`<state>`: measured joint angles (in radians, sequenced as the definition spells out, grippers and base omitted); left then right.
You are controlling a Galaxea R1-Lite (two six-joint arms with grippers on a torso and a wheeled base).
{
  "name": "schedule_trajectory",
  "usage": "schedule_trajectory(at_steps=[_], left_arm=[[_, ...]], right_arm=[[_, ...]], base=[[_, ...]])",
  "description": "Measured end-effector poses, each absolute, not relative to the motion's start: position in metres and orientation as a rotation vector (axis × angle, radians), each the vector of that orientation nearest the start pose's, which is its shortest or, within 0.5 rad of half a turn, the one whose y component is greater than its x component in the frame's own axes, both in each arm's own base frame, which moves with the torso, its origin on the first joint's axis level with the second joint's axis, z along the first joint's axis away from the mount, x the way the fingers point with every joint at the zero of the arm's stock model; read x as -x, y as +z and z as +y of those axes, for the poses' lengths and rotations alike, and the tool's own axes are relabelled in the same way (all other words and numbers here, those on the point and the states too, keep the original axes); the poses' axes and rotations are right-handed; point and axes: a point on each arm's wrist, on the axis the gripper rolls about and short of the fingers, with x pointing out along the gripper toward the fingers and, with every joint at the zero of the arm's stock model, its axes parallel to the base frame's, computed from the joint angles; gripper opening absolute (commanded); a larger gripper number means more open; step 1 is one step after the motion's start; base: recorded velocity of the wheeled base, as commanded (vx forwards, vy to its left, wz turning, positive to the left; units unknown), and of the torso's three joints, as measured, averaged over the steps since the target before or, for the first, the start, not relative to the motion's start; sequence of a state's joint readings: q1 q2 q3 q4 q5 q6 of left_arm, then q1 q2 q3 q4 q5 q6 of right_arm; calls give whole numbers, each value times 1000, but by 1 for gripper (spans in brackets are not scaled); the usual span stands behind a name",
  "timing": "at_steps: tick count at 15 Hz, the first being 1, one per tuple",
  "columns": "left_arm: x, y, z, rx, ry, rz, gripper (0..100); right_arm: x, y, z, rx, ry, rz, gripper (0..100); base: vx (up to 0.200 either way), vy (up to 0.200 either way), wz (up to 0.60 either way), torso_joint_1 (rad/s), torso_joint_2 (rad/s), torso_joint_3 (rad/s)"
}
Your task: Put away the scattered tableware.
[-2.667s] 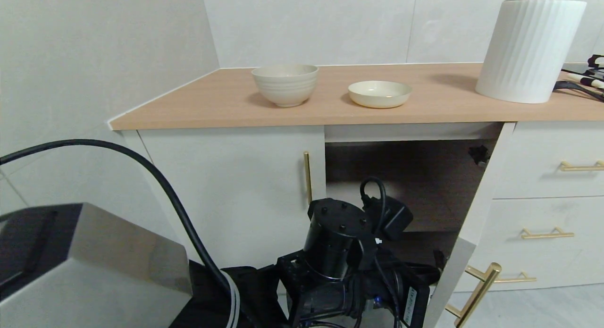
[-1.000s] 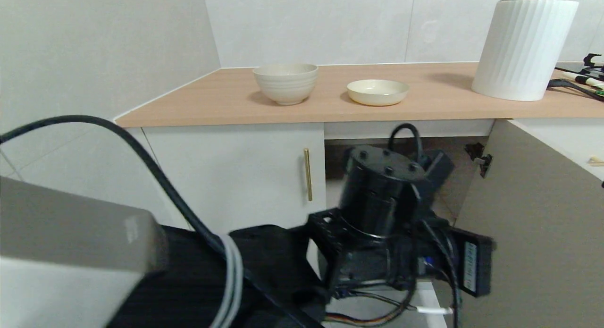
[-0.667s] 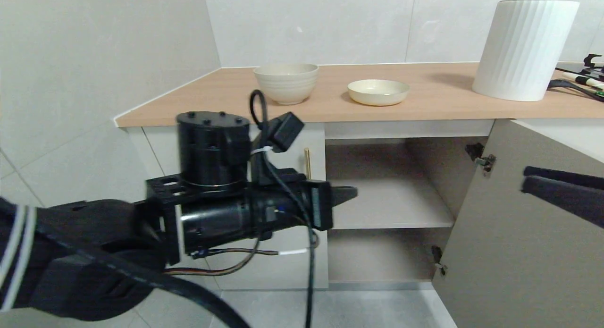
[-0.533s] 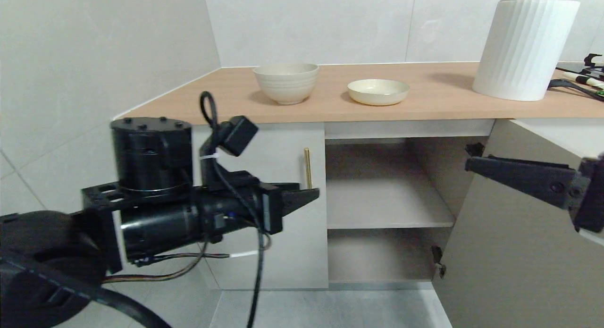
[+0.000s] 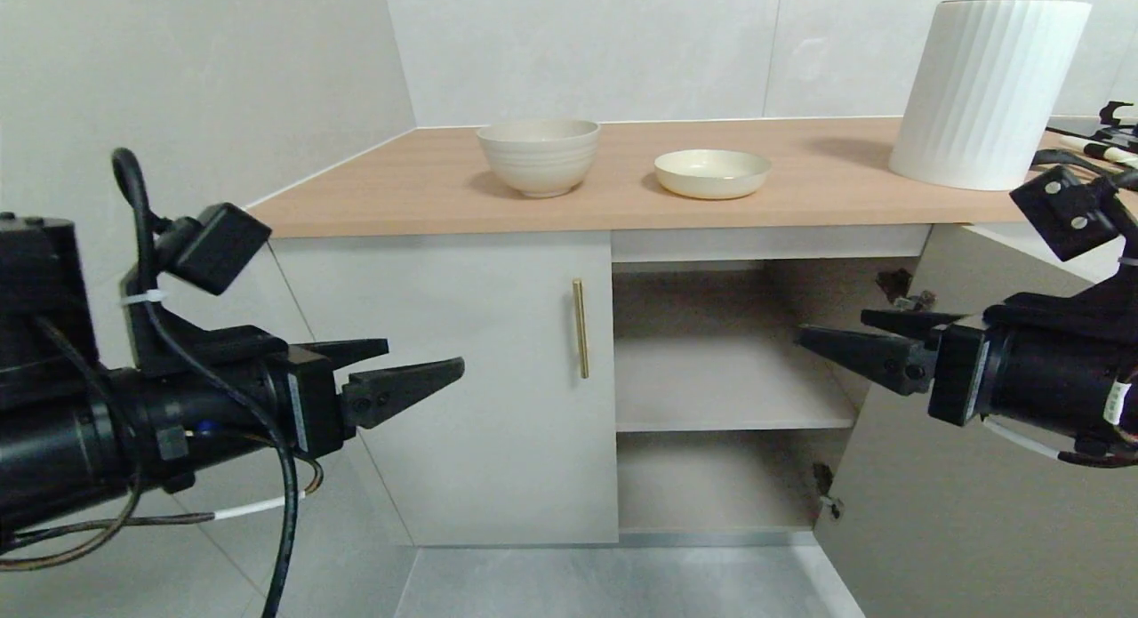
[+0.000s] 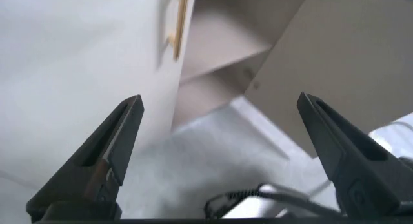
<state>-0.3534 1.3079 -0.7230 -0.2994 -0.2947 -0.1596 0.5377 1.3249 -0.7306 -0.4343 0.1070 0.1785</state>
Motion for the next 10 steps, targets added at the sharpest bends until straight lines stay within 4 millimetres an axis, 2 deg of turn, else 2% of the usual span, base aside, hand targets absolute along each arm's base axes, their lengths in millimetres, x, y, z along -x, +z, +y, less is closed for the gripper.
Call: schedule_trajectory(at_steps=[2, 4, 10], left_arm=[[-186, 243, -75, 150, -617, 320, 100], [-182, 253, -73, 153, -616, 285, 100], [-179, 259, -71, 157, -589, 265, 100]], right_arm=[[-184, 236, 113, -64, 634, 206, 100], [-184, 240, 114, -74, 639, 177, 100], [-186, 248, 115, -153, 630, 136, 100]], base=[[0, 0, 0, 0, 0, 0], [0, 0, 0, 0, 0, 0], [200, 0, 0, 2, 6, 3]])
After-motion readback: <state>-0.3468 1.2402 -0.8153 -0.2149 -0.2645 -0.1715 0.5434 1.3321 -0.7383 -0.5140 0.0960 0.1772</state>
